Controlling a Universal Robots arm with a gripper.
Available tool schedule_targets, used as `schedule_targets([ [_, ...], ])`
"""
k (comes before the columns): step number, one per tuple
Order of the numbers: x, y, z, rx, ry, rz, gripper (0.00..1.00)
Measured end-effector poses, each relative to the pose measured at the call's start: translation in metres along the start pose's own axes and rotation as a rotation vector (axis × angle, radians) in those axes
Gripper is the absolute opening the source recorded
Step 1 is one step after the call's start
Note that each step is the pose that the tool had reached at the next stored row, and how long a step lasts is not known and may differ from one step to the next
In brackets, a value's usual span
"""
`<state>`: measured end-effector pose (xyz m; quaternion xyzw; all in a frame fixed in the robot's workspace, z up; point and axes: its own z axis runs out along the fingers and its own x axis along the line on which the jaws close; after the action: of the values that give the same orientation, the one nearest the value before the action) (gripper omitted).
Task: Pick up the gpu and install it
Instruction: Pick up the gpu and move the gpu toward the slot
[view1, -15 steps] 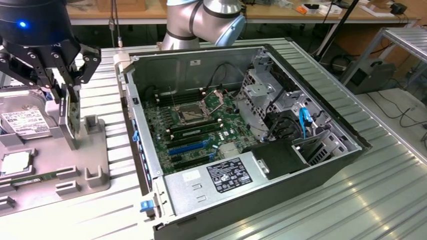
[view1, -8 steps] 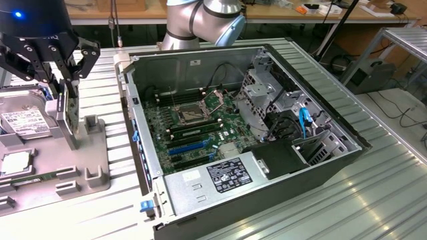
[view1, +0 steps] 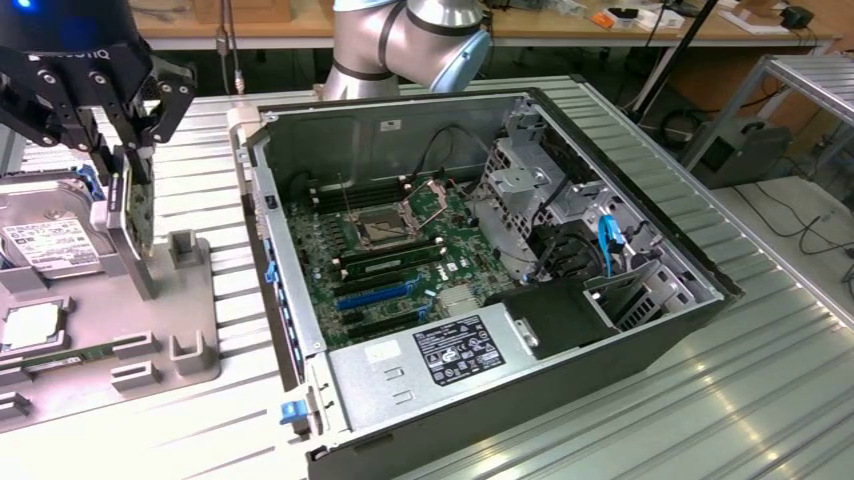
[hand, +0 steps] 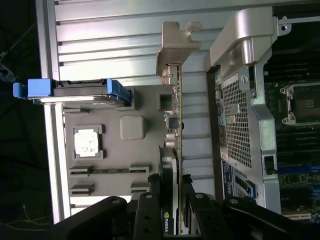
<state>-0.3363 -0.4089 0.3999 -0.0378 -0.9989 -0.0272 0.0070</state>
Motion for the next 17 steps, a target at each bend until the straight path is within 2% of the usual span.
schedule_targets([
  [1,-0.0005,0.0010,-0.0169,-0.0001,-0.0001,0.000,0.27],
  [2,-0.0007,0.0011,-0.0186,0.0000,0.0000,0.000,0.27],
  [12,-0.0009,0.0013,-0.0217,0.0000,0.0000,0.000,0.27],
  [17,-0.0046,0.0015,-0.0218,0.0000,0.0001,0.000,0.27],
])
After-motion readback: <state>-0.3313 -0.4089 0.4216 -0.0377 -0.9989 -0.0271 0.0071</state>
